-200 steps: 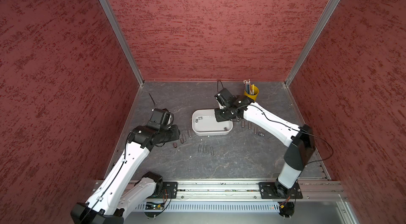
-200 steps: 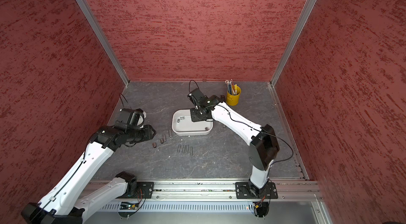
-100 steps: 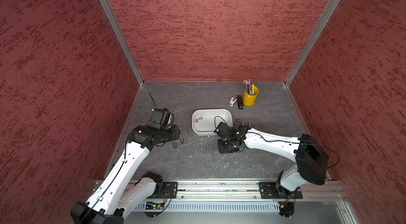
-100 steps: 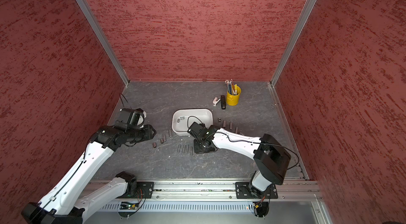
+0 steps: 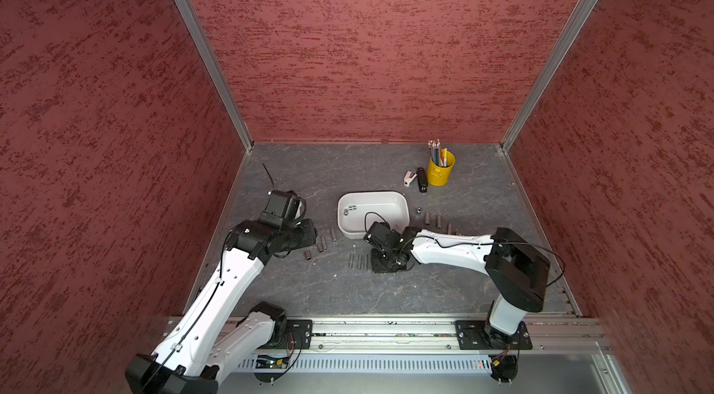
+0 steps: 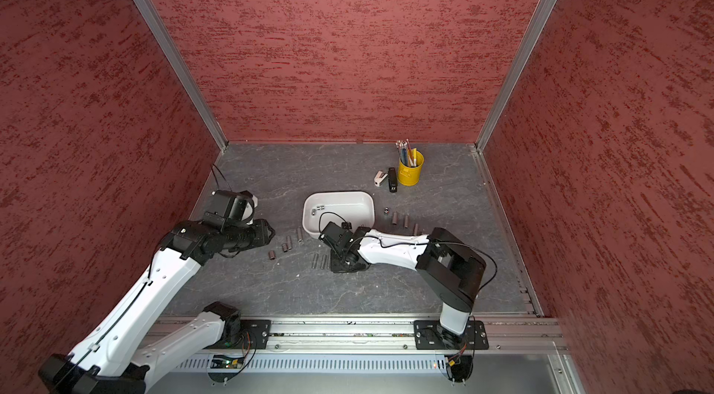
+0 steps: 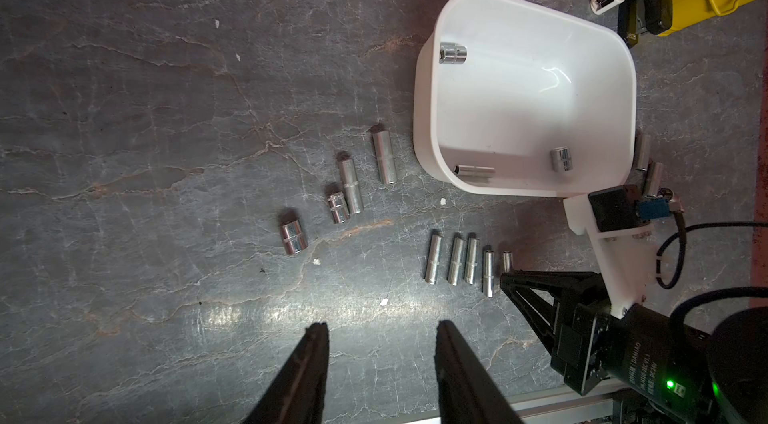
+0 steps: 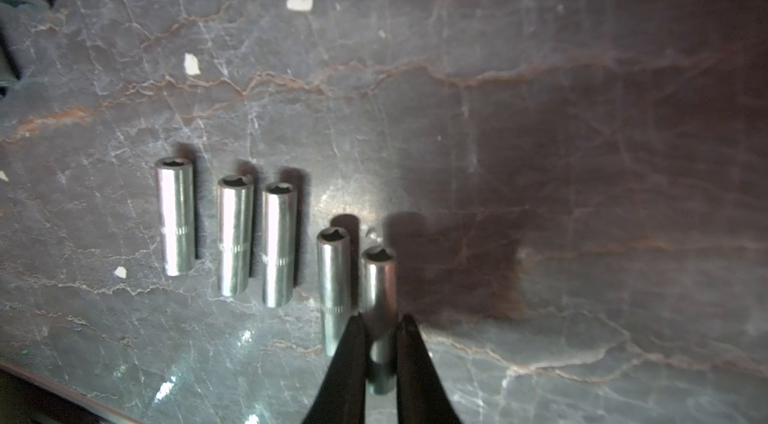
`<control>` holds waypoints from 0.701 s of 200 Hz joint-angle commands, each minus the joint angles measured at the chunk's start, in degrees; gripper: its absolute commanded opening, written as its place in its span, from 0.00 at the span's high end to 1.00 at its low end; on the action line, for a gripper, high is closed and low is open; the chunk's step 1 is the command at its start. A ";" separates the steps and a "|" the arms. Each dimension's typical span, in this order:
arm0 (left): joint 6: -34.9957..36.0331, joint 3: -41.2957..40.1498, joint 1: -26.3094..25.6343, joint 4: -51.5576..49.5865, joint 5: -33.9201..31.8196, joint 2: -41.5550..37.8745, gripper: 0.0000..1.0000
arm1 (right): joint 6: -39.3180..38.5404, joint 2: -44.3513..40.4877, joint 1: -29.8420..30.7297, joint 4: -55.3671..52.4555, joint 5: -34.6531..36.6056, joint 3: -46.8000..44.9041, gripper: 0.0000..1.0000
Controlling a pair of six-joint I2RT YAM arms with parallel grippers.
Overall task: Take out the socket from the storage box
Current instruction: Place the socket head at the center of the board.
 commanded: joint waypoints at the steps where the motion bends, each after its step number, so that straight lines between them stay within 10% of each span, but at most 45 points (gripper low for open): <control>1: 0.27 -0.47 0.12 0.66 -0.12 -0.20 0.55 | 1.32 0.35 0.23 1.54 1.96 -1.46 0.84; 140: 0.19 -0.50 0.11 0.65 -0.42 0.26 0.55 | 1.17 -2.33 0.23 -0.46 3.47 -1.86 0.62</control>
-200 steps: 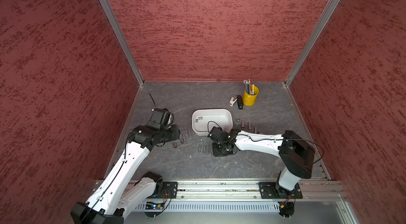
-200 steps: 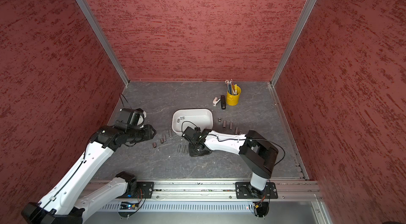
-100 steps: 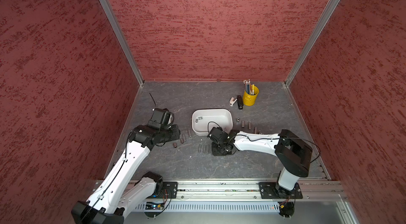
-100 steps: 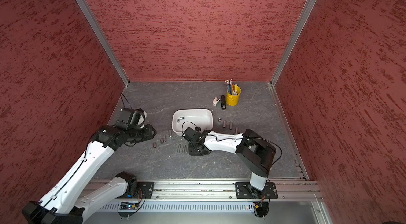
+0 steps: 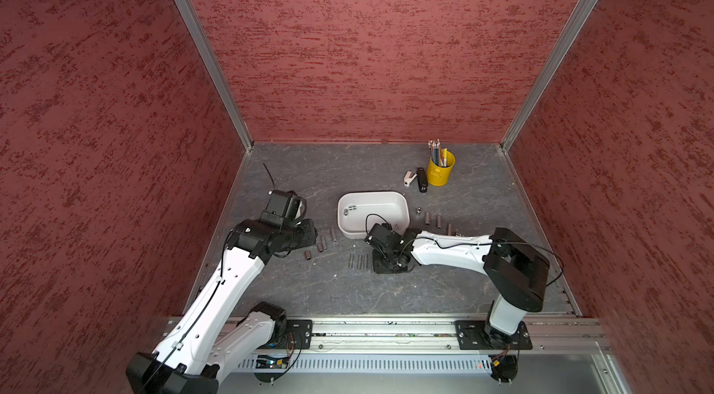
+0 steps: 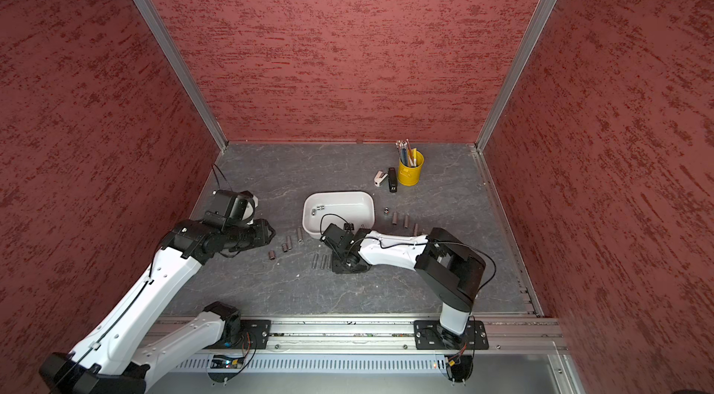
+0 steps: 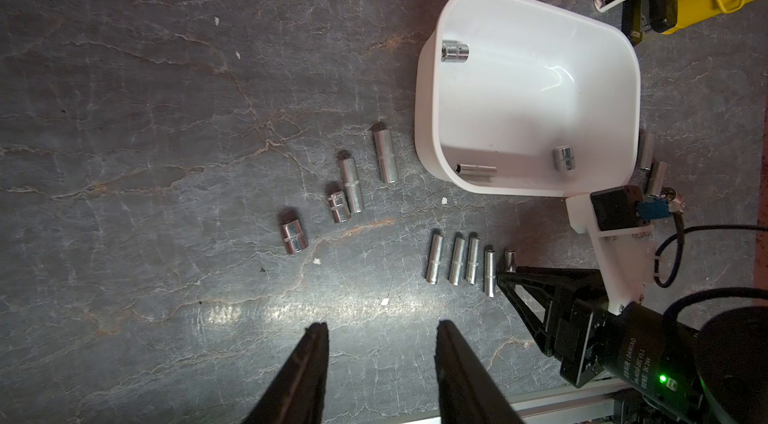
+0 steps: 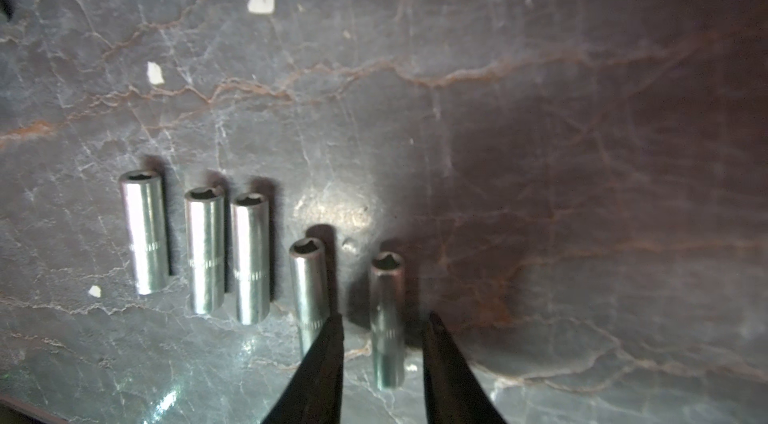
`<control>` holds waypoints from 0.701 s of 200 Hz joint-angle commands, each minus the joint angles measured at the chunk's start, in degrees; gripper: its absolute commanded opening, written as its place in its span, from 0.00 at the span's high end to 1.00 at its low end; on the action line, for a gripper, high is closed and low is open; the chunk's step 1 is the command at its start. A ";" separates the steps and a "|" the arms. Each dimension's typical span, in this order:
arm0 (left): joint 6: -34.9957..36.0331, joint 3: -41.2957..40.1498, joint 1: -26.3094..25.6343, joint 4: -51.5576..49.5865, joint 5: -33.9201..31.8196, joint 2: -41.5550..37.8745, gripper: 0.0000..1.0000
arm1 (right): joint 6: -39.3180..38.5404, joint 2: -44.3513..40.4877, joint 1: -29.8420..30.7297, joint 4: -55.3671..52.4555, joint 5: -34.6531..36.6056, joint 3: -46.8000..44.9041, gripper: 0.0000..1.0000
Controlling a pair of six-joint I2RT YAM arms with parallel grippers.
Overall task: Take out the socket from the storage box
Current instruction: Place the socket head at the center of the board.
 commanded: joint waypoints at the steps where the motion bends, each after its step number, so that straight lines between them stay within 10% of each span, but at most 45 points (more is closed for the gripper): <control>1: 0.14 -0.55 0.02 0.66 -0.44 0.09 0.55 | -0.12 -2.16 0.19 -1.01 2.13 -0.39 0.62; 83: 1.94 0.55 -0.07 1.46 3.27 2.39 0.55 | -2.29 -8.09 0.13 -3.59 3.45 1.42 0.56; 140: 8.46 18.73 -12.38 1.87 -4.52 28.32 0.56 | -7.30 -20.18 -3.50 -3.10 5.97 -1.34 0.55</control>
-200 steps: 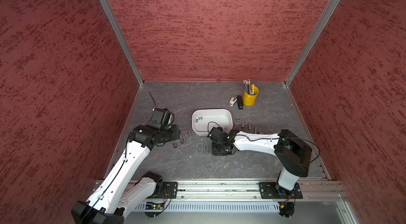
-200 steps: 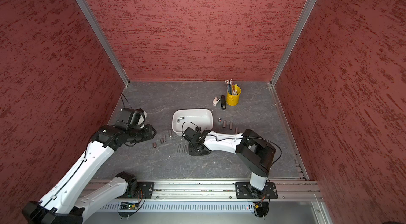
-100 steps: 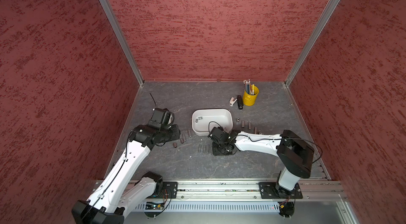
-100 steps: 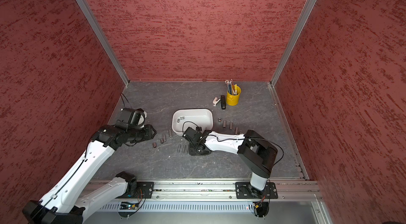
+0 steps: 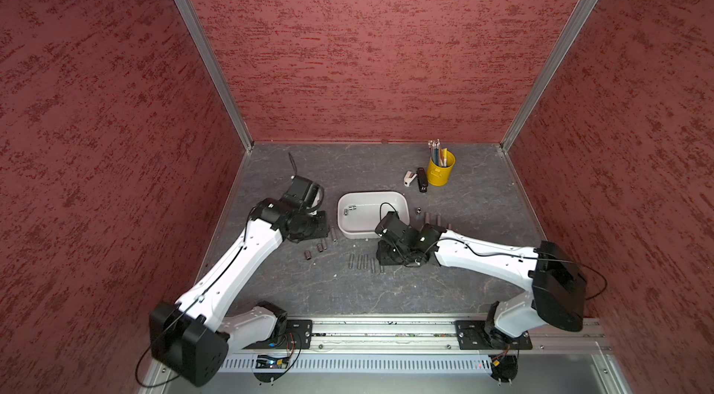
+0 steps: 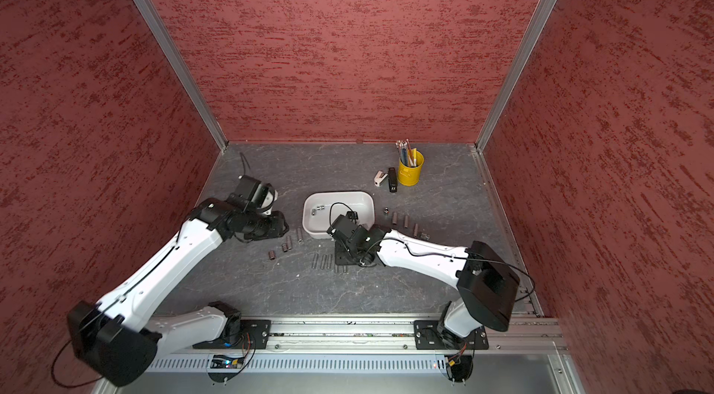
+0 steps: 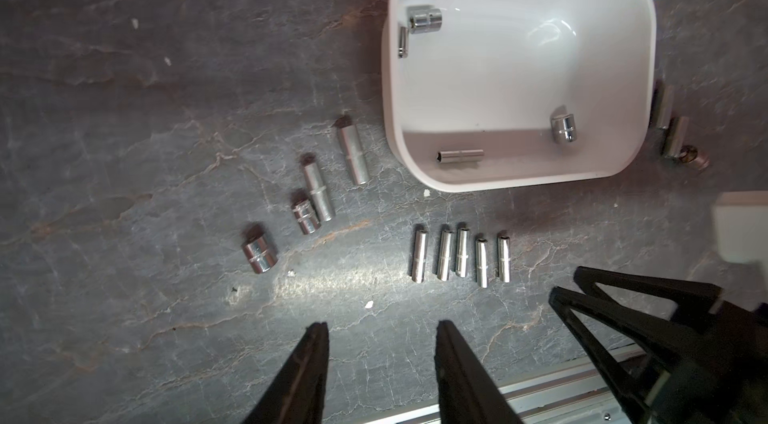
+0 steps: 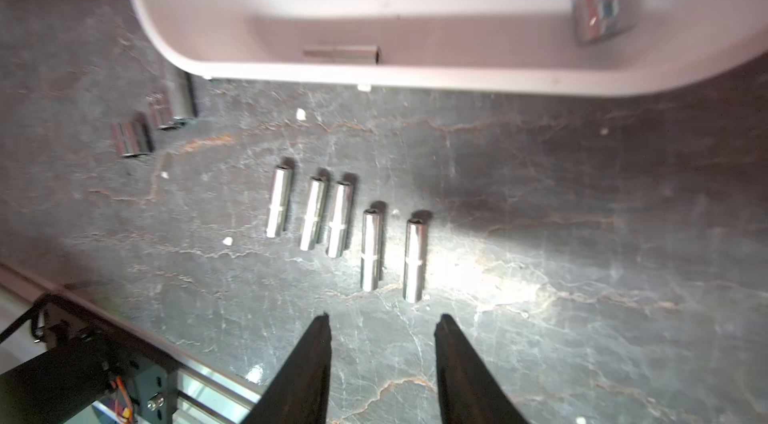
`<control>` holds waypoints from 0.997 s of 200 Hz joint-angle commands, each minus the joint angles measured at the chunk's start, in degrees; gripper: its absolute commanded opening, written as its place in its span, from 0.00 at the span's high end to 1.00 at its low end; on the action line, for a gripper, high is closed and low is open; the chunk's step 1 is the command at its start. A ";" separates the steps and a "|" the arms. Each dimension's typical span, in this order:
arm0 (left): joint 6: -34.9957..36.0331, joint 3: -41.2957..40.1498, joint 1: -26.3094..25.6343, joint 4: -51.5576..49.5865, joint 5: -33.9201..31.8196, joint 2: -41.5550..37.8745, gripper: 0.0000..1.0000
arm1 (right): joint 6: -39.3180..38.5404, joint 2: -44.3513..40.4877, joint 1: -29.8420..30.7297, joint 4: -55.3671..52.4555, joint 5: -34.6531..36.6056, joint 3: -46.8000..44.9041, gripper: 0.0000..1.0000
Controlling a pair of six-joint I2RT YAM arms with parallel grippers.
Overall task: Take out the socket from the storage box
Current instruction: Place the socket head at the center of the board, then pick up the socket head from the storage box.
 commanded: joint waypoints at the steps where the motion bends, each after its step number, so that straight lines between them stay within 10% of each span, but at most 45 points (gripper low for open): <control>1: 4.98 8.18 -5.36 1.71 -4.80 10.21 0.56 | -3.03 -5.34 -1.84 -0.49 3.46 -1.28 0.55; 66: 19.68 32.23 -6.83 -2.66 -7.28 38.61 0.56 | -3.49 -12.85 -5.36 -1.61 4.16 -6.84 0.54; 199: 29.71 38.94 -1.62 -0.17 -4.04 53.23 0.58 | -3.84 -12.16 -5.96 -1.09 1.94 -7.95 0.54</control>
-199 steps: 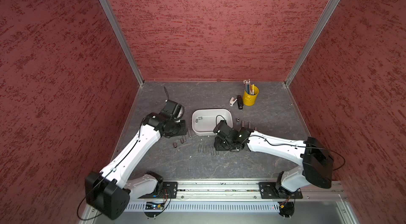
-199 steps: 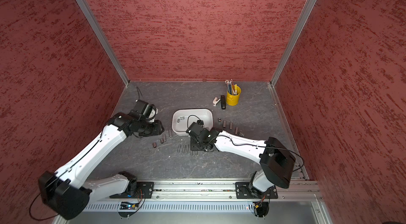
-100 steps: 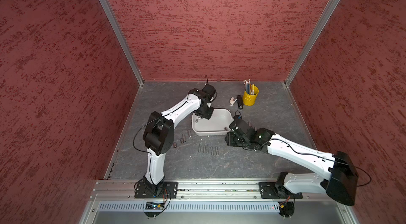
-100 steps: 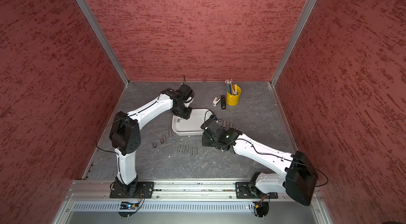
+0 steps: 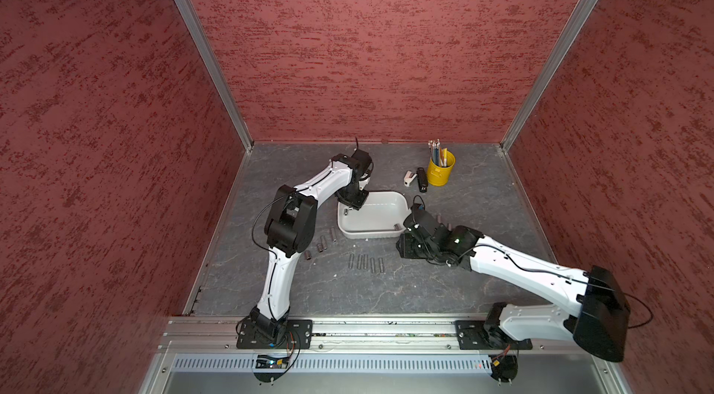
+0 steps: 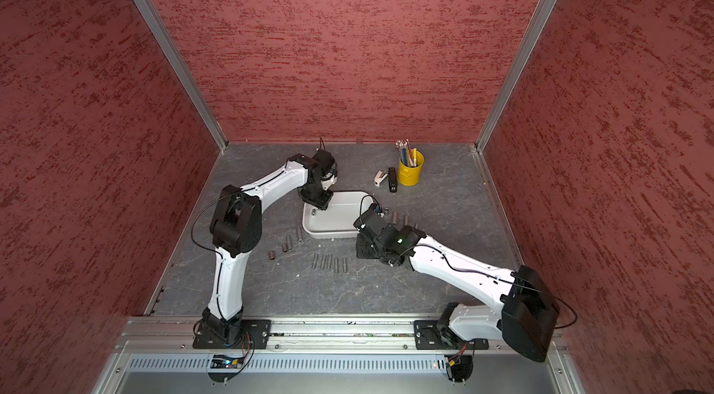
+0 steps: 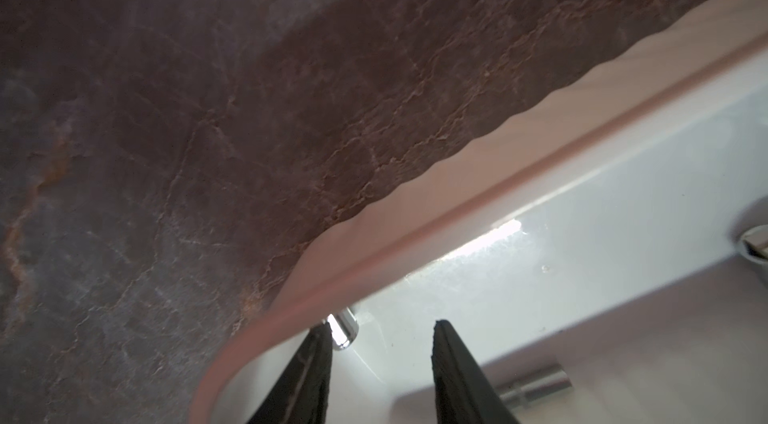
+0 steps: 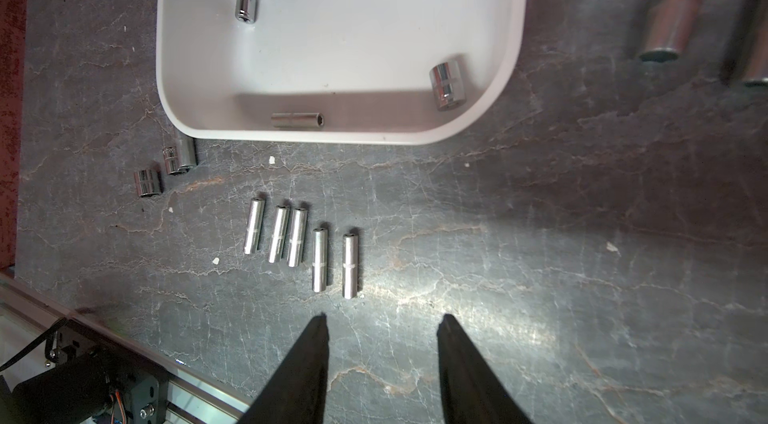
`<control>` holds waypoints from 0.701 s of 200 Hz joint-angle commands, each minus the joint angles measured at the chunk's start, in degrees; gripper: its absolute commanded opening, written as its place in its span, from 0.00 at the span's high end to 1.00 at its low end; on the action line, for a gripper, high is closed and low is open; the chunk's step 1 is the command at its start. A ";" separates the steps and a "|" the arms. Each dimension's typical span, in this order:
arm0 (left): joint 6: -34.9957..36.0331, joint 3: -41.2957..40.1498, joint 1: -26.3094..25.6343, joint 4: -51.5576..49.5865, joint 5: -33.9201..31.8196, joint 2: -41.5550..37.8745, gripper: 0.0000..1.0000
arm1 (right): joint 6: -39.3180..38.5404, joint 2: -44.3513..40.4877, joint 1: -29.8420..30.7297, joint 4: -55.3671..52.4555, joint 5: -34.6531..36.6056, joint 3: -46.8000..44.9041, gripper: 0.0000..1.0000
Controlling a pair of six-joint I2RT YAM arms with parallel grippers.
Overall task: Take out the socket from the storage box
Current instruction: Pick up the socket head from the storage box.
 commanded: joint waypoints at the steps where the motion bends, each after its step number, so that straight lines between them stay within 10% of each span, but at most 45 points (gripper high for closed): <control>1: 2.32 1.98 0.06 1.56 0.72 1.53 0.58 | -0.50 0.18 -0.42 0.02 -0.58 -0.35 0.54; 140: -0.57 0.10 1.46 3.29 0.82 6.51 0.61 | -1.15 1.80 -0.42 0.28 -1.57 -0.34 0.54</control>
